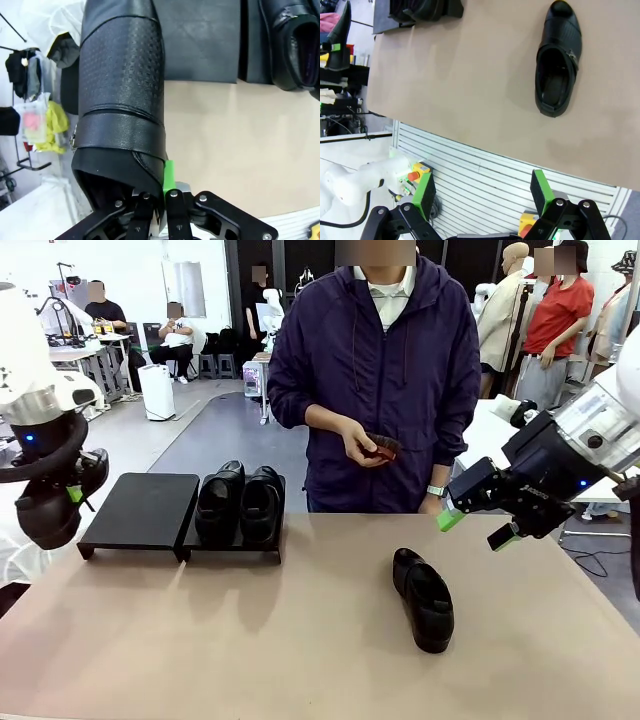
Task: Organize the shoes by placing them on the stand.
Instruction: Place the Shoe from the middle of the table onto the Shoes Stand.
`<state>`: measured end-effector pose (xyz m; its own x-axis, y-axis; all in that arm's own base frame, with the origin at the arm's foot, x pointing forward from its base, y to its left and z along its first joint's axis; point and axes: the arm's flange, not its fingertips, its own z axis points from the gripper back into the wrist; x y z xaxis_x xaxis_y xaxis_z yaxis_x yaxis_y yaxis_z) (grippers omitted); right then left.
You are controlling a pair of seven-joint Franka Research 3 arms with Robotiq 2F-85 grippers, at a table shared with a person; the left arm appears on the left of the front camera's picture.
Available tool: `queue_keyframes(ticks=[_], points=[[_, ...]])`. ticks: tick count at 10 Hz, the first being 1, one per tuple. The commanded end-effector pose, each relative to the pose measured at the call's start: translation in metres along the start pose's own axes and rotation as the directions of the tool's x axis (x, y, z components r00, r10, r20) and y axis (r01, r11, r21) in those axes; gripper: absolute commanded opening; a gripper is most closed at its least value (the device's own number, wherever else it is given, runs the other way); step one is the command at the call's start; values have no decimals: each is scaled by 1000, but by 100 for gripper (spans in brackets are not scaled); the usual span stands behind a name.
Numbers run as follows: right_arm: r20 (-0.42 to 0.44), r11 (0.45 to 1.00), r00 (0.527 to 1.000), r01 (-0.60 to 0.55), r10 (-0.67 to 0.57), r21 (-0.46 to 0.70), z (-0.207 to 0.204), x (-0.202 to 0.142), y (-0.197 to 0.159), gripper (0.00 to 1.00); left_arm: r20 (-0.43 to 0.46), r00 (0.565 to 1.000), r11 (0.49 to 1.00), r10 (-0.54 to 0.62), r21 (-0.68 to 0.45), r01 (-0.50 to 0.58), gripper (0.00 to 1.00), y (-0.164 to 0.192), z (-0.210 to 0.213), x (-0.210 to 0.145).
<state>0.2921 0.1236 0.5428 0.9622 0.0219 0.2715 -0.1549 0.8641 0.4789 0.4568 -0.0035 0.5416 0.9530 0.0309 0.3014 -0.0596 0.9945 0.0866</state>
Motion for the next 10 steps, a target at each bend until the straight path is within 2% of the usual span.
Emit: queue_keyframes(ticks=[1,2,3,5,6,10], points=[[-2,999,1000,-16,17,32,1,2,-1,100,40,999,1000,-22,10,22,0,5,14,-18],[-2,999,1000,-16,17,32,1,2,-1,100,0,1000,1000,0,0,0,0,0,0,0],[-2,999,1000,-16,17,32,1,2,-1,100,80,996,999,-41,-12,42,0,-5,-8,12],[-2,999,1000,-16,17,32,1,2,-1,100,155,988,994,4,-106,13,0,-4,-36,49],[-2,999,1000,-16,17,32,1,2,-1,100,174,985,990,4,-137,20,0,-4,-44,53],[-2,999,1000,-16,17,32,1,2,-1,100,300,953,997,39,-81,-15,0,-9,-91,71]])
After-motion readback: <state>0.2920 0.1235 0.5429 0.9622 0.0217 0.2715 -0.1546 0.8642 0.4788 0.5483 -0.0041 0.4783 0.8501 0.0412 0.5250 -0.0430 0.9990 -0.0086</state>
